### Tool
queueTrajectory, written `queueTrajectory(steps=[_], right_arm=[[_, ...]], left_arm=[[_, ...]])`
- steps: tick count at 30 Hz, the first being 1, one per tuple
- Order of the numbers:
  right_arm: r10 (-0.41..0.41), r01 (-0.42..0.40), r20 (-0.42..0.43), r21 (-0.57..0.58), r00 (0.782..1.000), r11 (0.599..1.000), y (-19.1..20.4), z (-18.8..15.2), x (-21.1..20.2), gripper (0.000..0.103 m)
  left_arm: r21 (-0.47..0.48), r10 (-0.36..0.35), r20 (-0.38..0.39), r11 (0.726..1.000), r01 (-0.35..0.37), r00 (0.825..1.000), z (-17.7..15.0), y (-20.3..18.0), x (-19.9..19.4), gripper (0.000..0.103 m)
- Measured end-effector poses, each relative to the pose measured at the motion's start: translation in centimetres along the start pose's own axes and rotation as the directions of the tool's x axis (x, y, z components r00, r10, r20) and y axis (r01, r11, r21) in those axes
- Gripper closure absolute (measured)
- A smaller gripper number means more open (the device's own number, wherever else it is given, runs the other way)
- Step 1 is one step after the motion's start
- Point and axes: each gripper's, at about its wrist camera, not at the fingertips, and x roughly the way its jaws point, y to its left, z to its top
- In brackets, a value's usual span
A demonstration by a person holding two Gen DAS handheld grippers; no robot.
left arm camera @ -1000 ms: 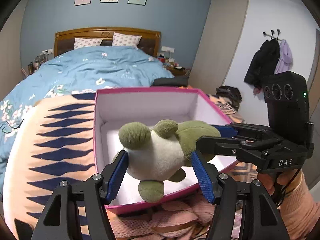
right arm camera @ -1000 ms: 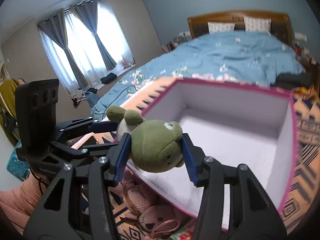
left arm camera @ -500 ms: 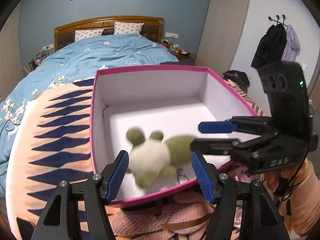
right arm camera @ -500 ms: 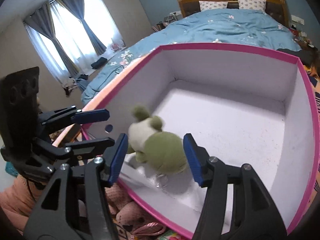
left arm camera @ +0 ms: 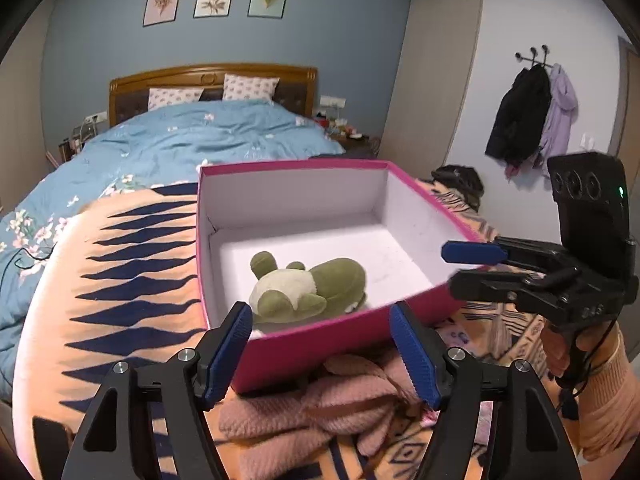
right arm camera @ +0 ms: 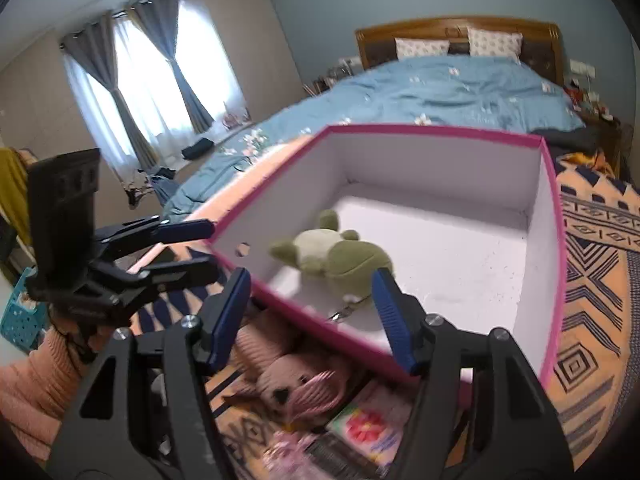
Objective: Organize objects
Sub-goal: 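Move the right gripper back to the brown-and-white plush dog, then close the right gripper on the brown-and-white plush dog's head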
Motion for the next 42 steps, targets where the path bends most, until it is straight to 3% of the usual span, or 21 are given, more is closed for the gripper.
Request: queueTrajectory(steps=[5,10,16,20,24,28,30,36,42], right_arm=[[0.039,-0.037,0.025,-0.066,0.999,0.997,3.2,-2.9,-3.2,0.035],[0.092,-0.098,-0.051,-0.125,0.994,0.987,6.6,-7.0,-4.1,0.035],[0.124,-0.16,-0.195,-0.18,0.973,0.97,10.2,-11.6,-1.6,0.035],[0.16,-0.214,-0.267,-0.191,0.95,0.958,12.3,-13.8,0.1,0.035],[0.139,-0.214,-0.317,-0.218,0.938,0.952,13.6,-15.3,1.7,0.035],[0.093,-0.173,-0.331,-0.223,0.939,0.959,13.7,-15.6,3.0,0.036],[0.108,-0.181,-0.33,-0.197,0.938,0.964,13.1,-15.3,3.0,0.049],[0.146,-0.175,-0.285,-0.078,0.947,0.981,9.6,-13.6,2.0,0.05],[0.153,-0.147,-0.223,0.045,0.963,0.988,5.2,-11.8,1.0,0.051]], left_arm=[[0.022,-0.016,0.028,1.0,0.016,0.999,-1.9,-0.5,-3.0,0.03],[0.053,-0.043,0.028,0.998,0.042,0.999,-4.6,-1.3,-5.7,0.03],[0.049,-0.012,0.008,0.999,0.012,1.0,-7.6,-1.5,-7.1,0.03],[-0.003,-0.01,-0.001,1.0,0.01,1.0,-9.4,-0.6,-7.7,0.03],[-0.057,-0.003,-0.004,0.998,0.003,1.0,-10.5,0.7,-8.0,0.03],[-0.089,0.002,-0.015,0.996,-0.003,1.0,-11.5,1.4,-7.8,0.03],[-0.1,0.003,-0.023,0.995,-0.005,1.0,-11.7,1.6,-7.7,0.03],[-0.103,-0.026,-0.032,0.994,0.022,0.999,-11.9,1.4,-7.1,0.03],[-0.057,-0.068,-0.09,0.996,0.063,0.994,-12.0,-0.3,-4.7,0.03]])
